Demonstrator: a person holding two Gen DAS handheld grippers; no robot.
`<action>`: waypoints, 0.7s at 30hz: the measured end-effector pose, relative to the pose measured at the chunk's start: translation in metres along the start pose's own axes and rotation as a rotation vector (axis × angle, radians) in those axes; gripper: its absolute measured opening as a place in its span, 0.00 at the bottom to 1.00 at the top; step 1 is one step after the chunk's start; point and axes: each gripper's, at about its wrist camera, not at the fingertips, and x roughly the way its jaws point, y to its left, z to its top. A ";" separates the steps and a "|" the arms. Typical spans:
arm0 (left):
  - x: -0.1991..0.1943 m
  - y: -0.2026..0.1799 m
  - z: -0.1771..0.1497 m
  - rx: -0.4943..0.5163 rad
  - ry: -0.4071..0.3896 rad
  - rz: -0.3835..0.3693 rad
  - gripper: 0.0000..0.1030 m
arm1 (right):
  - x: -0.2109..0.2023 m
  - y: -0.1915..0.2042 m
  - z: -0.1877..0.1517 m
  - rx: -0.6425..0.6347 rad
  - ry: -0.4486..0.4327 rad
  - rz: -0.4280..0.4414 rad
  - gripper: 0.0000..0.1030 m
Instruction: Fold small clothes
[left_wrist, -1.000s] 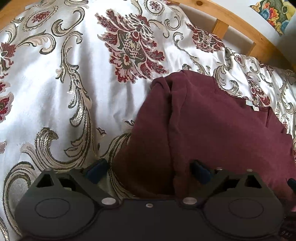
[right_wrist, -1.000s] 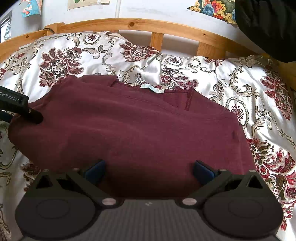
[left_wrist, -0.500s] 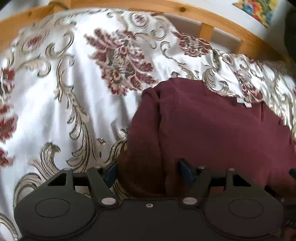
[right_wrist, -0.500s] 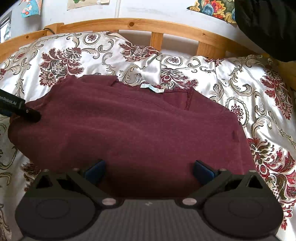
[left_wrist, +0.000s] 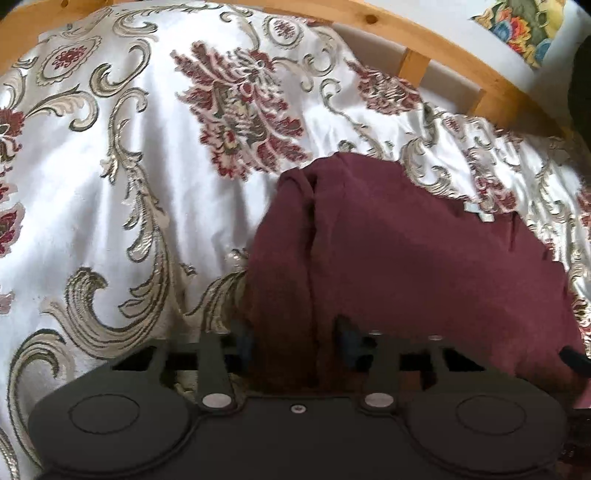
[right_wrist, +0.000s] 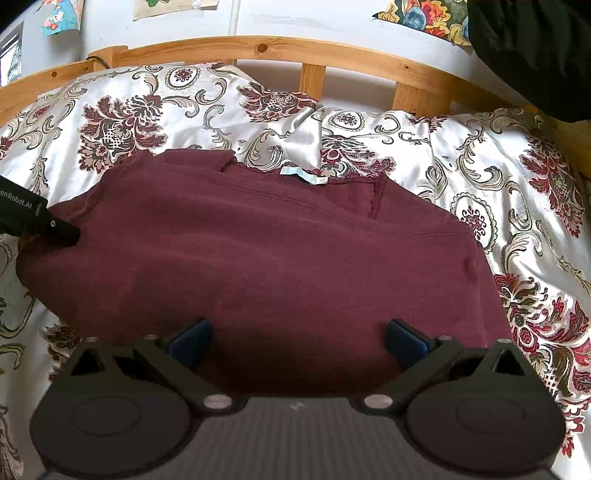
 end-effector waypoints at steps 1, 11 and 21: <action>-0.001 -0.003 0.000 0.013 -0.009 0.000 0.30 | 0.000 0.000 0.000 -0.001 0.000 0.001 1.00; -0.024 -0.034 0.016 0.099 -0.101 -0.062 0.12 | -0.001 -0.007 0.006 0.034 0.036 0.026 1.00; -0.059 -0.140 0.035 0.297 -0.174 -0.211 0.11 | -0.027 -0.070 0.020 0.100 -0.013 -0.061 1.00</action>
